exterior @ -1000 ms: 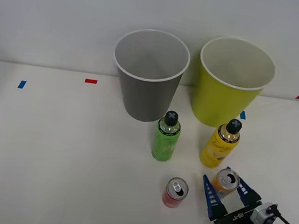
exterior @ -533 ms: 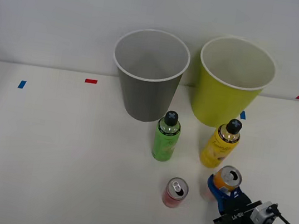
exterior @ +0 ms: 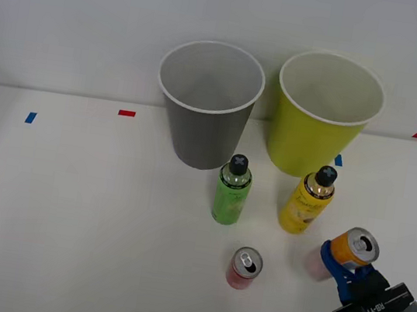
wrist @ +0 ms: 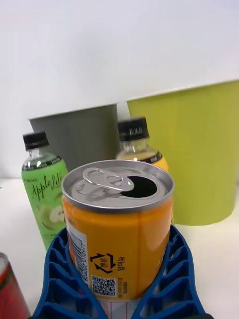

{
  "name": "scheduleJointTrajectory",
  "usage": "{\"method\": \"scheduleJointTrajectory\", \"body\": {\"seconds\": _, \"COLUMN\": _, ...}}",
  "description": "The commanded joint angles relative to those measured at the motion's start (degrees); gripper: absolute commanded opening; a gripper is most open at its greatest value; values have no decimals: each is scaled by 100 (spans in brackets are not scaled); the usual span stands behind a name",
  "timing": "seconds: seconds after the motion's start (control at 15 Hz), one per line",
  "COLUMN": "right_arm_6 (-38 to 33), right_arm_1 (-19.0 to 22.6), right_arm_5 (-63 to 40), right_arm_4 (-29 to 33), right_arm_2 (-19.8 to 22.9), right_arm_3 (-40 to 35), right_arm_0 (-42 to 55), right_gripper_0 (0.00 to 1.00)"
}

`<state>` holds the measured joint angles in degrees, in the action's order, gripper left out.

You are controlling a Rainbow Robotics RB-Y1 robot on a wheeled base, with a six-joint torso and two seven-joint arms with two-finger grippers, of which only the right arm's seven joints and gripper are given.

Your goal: Put cans in the gray bin, plastic bottles in the light green bin

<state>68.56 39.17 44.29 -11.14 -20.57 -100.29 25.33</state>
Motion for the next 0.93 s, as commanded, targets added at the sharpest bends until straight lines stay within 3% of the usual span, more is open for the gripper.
{"method": "scheduleJointTrajectory", "body": {"seconds": 0.07, "right_arm_6": -98, "right_arm_1": 522, "right_arm_5": -553, "right_arm_4": -626, "right_arm_2": 0, "right_arm_3": -1124, "right_arm_0": 280, "right_gripper_0": 0}}
{"method": "scheduleJointTrajectory", "body": {"seconds": 0.53, "right_arm_6": -124, "right_arm_1": 399, "right_arm_5": -2645, "right_arm_4": -1918, "right_arm_2": 396, "right_arm_3": -3313, "right_arm_0": -142, "right_gripper_0": 0}}
{"method": "scheduleJointTrajectory", "body": {"seconds": 0.93, "right_arm_6": -115, "right_arm_1": -612, "right_arm_5": -4376, "right_arm_4": -1892, "right_arm_2": 422, "right_arm_3": -3374, "right_arm_0": -1654, "right_gripper_0": 0}}
